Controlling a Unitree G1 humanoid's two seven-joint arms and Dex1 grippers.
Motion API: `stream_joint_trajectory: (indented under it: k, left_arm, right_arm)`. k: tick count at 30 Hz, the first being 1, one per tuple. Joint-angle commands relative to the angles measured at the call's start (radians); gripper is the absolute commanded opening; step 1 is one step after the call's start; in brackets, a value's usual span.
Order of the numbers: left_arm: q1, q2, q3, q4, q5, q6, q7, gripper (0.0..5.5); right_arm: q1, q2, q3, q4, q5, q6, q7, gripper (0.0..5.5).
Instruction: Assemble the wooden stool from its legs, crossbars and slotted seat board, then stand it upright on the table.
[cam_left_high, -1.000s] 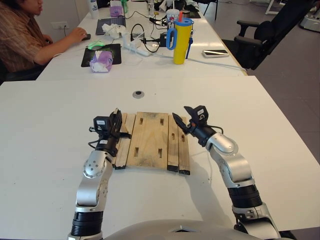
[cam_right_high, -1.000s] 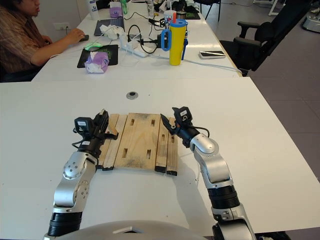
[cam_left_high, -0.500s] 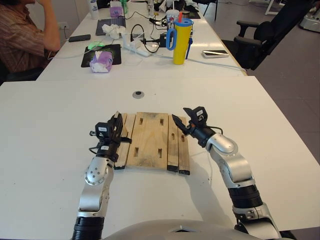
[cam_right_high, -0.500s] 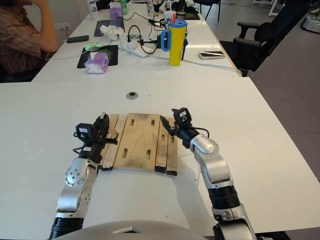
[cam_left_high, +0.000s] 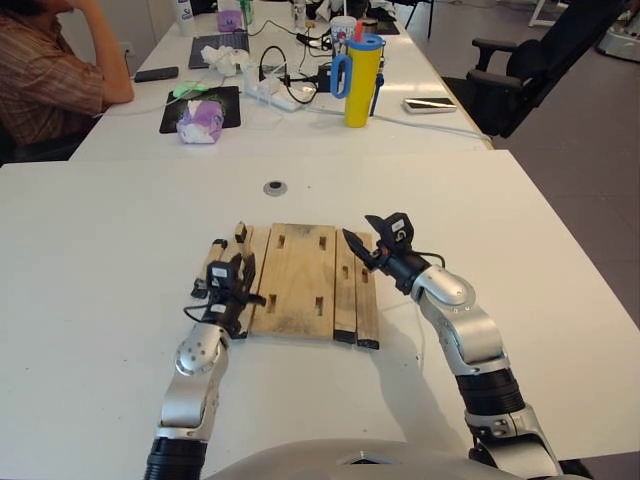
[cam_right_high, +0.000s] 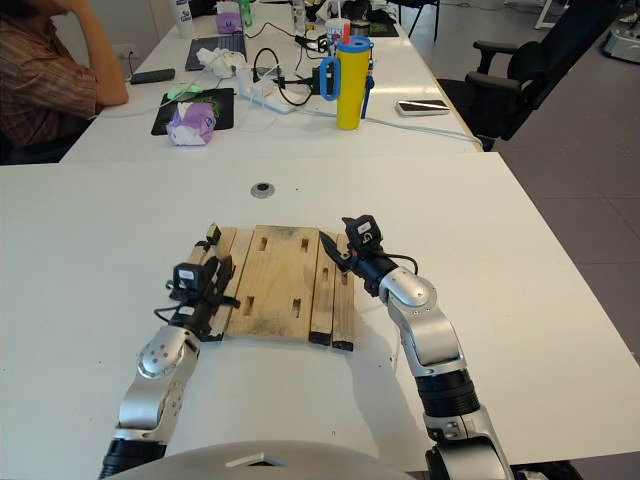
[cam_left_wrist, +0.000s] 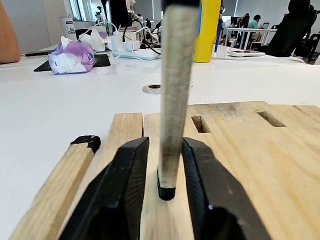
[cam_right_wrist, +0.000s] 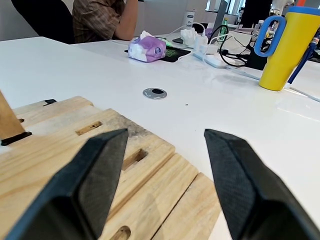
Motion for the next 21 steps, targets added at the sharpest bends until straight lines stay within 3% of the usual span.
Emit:
stream_joint_trajectory:
  k: [1,12,21]
  left_arm:
    - [-0.054,0.006,0.025,-0.050,-0.008,-0.019,-0.010,1.84]
    - [-0.261,-0.011,0.071,-0.192,-0.066,0.123,0.019,3.48]
    - [-0.528,0.001,0.107,-0.217,-0.079,0.252,0.046,3.48]
  right_arm:
    - [-0.010,0.006,0.002,0.019,-0.006,-0.011,-0.001,2.81]
    - [-0.034,0.022,0.004,0.062,-0.013,-0.037,-0.006,2.81]
    - [-0.055,0.035,0.001,0.097,-0.022,-0.066,-0.011,2.81]
